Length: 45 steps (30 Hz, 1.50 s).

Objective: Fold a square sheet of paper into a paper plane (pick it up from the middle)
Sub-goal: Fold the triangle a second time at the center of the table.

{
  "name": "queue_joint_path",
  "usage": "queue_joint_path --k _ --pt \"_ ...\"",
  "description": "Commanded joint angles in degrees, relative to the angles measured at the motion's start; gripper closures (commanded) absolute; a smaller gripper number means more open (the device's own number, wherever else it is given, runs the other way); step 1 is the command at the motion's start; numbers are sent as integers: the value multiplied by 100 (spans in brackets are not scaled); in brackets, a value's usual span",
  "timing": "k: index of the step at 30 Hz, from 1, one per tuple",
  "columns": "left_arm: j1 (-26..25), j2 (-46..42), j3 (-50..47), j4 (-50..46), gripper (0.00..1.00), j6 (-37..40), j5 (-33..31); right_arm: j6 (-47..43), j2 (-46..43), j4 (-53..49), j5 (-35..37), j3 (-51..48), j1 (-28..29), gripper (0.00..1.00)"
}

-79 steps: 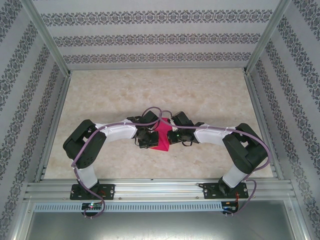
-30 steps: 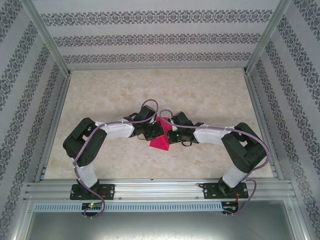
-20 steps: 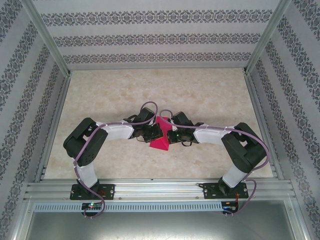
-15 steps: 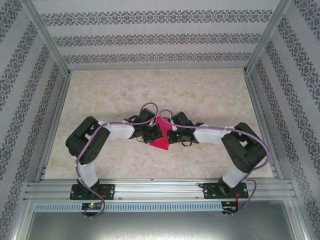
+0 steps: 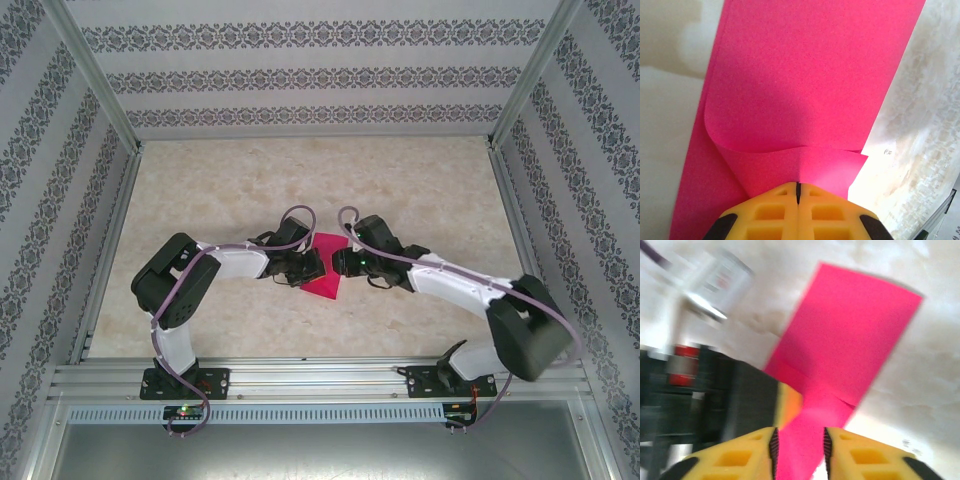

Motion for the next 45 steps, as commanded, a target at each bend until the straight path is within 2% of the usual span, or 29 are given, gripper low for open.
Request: queue_joint_path --k 1,3,7,16,23,36,45 --pt "41 225 -140 -490 98 167 -224 774 -20 738 -940 -448 45 79" --pt "39 215 -122 -530 98 184 -211 1160 143 950 -1095 -544 103 91" --pt "41 193 -113 -539 98 193 -229 1518 545 1282 -1179 -661 188 100" --pt "39 198 -82 -580 98 210 -220 1814 1105 1724 -1304 -590 297 100" --pt "41 194 -87 -588 98 210 -198 1731 1501 1410 -1260 -375 322 100" --pt "39 191 -91 -664 98 246 -236 1763 1828 1488 -1370 -800 171 100" --pt "38 193 -82 -676 98 263 -238 1914 947 1549 -1668 -814 143 96"
